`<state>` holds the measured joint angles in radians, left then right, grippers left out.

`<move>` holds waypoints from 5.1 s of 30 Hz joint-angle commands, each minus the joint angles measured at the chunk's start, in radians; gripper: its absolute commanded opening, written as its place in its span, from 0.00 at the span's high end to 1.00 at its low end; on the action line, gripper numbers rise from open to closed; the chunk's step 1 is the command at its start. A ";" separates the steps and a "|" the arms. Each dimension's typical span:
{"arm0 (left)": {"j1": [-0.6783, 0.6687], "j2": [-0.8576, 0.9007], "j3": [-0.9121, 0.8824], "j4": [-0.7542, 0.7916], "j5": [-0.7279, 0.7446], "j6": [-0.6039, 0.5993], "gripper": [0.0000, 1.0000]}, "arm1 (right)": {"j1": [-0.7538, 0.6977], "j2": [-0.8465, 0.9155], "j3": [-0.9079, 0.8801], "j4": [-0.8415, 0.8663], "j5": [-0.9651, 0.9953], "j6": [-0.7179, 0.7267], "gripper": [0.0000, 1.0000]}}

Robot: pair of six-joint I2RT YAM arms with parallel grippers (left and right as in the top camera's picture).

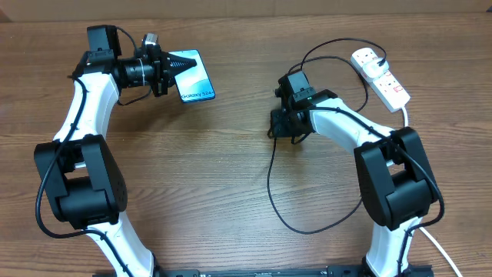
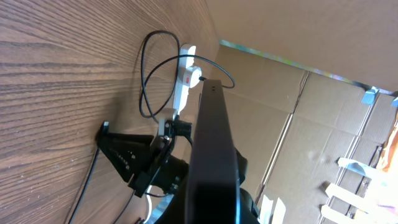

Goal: Plug charger to phone and switch on socket
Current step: 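Lower the right gripper and grasp the black cable's plug end, then lift the cable plug with the right gripper toward the phone, then push the plug into the phone's bottom port with the right gripper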

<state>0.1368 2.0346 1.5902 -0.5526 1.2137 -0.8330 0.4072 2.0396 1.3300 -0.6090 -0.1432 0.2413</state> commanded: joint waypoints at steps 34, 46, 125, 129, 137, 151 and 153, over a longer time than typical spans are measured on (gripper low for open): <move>-0.014 -0.034 0.004 0.004 0.035 -0.008 0.96 | 0.024 -0.154 0.073 -0.150 -0.105 -0.027 0.96; -0.014 -0.034 0.004 0.003 0.126 0.185 0.96 | 0.012 -0.351 0.072 -0.266 -0.789 -0.100 0.96; -0.055 -0.034 0.004 0.087 0.262 0.153 0.96 | 0.121 -0.294 -0.131 0.568 -0.826 0.567 0.96; -0.059 -0.034 0.004 0.087 0.261 0.153 0.96 | 0.121 -0.294 -0.131 0.573 -0.822 0.570 0.96; -0.061 -0.034 0.004 0.086 0.254 0.157 0.96 | 0.127 -0.294 -0.131 0.579 -0.822 0.574 0.96; -0.080 -0.034 0.004 0.087 0.248 0.166 0.96 | 0.137 -0.294 -0.131 0.580 -0.811 0.583 0.96; -0.084 -0.034 0.004 0.087 0.246 0.169 0.96 | 0.137 -0.294 -0.131 0.583 -0.811 0.590 0.96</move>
<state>0.0647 2.0346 1.5902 -0.4706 1.4216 -0.6804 0.5385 1.7378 1.2037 -0.0376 -0.9615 0.8192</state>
